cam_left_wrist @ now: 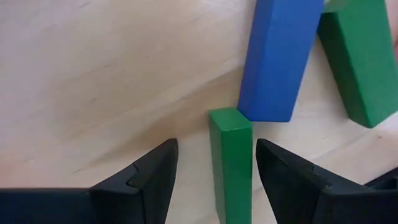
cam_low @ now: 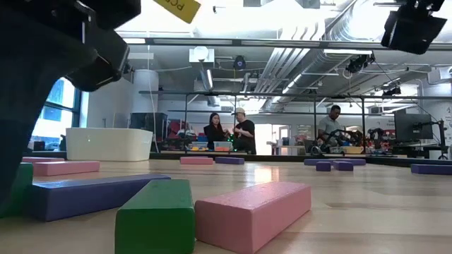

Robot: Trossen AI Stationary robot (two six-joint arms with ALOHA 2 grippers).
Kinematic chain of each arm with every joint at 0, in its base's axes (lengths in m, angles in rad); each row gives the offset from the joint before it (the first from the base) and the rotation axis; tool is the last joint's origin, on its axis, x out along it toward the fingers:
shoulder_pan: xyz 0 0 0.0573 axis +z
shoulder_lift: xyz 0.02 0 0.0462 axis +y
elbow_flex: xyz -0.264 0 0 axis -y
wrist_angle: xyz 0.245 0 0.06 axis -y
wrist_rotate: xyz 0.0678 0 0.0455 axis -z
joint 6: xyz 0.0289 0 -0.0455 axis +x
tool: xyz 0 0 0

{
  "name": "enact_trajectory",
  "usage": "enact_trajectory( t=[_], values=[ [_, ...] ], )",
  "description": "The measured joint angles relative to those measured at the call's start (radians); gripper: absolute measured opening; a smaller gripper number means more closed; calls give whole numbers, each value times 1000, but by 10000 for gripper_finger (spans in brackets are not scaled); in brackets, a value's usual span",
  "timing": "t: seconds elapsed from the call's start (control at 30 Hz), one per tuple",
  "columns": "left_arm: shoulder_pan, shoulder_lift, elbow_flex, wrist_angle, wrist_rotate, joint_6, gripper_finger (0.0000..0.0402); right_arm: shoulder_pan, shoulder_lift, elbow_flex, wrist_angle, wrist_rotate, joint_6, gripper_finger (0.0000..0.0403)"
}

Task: Sort blocks
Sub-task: Put the green wooden block into the black bin

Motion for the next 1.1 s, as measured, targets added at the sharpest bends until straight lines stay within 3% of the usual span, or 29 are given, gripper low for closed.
enact_trajectory(
  t=[0.37, 0.5, 0.63, 0.8, 0.97, 1.1],
  values=[
    [-45, 40, 2, -7, -53, 104, 202, 12, 0, 0, 205, 4, 191, 217],
    [-60, 43, 0, -16, -73, 152, 148, 30, 0, 0, 265, 57, 238, 217],
    [-72, 29, 3, -15, -93, 213, 42, 31, 0, 0, 325, 124, 243, 217],
    [-82, -24, 0, 2, -106, 236, 31, 31, 0, 0, 405, 151, 212, 217],
    [-81, -168, 4, 38, -248, 313, 29, 31, 0, 0, 431, 151, 121, 217],
    [-48, -284, 4, 135, -524, 405, 29, 31, 0, 0, 451, 151, 19, 217]
  ],
)
